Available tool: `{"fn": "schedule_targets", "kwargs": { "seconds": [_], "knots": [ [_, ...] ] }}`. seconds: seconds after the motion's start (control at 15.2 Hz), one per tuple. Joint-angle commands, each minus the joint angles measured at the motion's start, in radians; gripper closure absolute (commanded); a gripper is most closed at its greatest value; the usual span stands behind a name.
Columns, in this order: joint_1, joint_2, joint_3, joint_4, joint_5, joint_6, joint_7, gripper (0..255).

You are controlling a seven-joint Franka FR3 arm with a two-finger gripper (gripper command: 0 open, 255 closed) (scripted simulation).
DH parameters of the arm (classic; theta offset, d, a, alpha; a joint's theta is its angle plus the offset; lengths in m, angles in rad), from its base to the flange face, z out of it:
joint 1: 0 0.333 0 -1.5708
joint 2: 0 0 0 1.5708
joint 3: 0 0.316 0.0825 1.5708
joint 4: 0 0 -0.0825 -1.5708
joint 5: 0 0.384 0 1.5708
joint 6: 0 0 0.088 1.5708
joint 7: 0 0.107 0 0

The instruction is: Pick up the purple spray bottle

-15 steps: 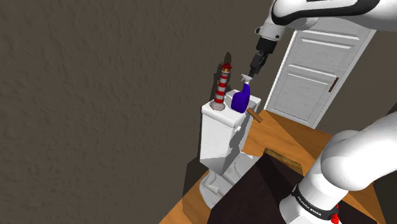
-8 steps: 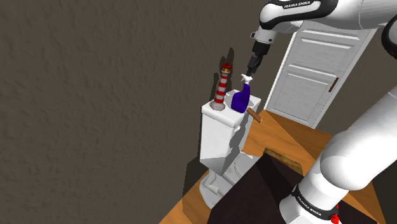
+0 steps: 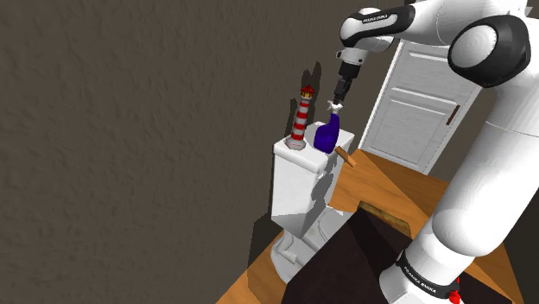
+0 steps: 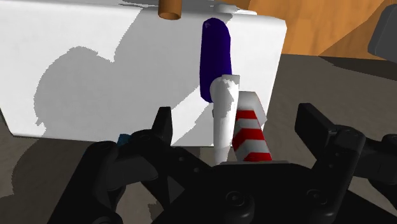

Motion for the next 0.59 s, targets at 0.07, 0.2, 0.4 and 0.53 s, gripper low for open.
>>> {"fn": "schedule_targets", "kwargs": {
  "seconds": [0.07,0.2,0.4,0.53],
  "knots": [
    [-0.003,0.012,-0.001,-0.028,0.005,0.038,-0.009,0],
    [-0.003,0.013,-0.001,-0.053,0.006,0.064,-0.011,0],
    [-0.002,0.014,-0.001,-0.073,0.007,0.085,-0.012,0],
    [-0.002,0.014,-0.001,-0.073,0.007,0.085,-0.012,255]
  ]
}}
